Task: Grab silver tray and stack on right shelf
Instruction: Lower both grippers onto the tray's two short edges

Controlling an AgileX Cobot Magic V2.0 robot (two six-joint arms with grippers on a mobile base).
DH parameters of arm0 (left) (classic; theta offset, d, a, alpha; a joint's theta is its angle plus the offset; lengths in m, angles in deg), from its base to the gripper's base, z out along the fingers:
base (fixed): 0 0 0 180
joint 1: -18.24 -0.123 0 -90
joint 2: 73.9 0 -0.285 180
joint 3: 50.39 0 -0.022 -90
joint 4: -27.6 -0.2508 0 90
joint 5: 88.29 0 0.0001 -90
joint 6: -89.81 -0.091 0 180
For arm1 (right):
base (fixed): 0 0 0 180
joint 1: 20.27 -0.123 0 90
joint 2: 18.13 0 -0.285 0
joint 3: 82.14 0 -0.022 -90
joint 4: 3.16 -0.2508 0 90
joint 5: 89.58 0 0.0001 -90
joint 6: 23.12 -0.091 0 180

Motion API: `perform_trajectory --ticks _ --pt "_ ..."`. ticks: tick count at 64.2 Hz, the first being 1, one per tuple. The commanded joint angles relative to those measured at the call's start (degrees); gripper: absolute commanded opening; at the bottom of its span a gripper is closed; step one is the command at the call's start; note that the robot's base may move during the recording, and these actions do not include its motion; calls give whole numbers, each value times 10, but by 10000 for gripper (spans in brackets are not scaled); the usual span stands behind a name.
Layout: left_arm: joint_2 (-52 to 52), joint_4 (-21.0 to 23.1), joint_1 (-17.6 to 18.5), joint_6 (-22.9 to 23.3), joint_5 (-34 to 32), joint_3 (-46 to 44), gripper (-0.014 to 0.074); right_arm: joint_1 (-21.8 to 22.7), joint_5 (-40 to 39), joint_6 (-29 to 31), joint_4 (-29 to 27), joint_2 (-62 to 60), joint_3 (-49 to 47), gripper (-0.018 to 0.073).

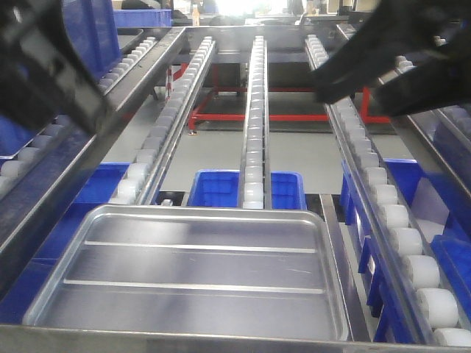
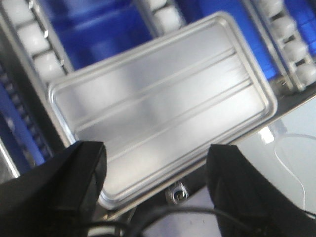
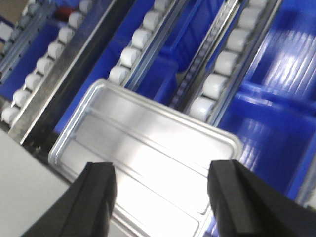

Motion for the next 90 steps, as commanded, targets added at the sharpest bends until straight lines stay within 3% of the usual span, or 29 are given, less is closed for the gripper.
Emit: perform_trajectory --ticks 1,10,25,29,39,56,90 --pt "-14 -9 -19 25 7 -26 350 -2 32 3 -10 30 -70 510" --pt "-55 -55 -38 80 40 -45 350 2 153 -35 1 103 -144 508" --pt "-102 -133 -38 182 66 -72 350 -2 264 -267 178 197 -210 508" --pt "-113 -135 -38 198 65 -72 350 -2 260 -301 189 207 -211 508" --pt "-141 -136 -38 225 70 -72 350 -2 234 -307 187 221 -211 508" --pt "-173 -119 -38 252 1 -72 350 -2 233 -306 187 259 -211 508" --pt "-258 -118 -38 252 -34 -69 349 -2 220 -306 187 328 -201 508"
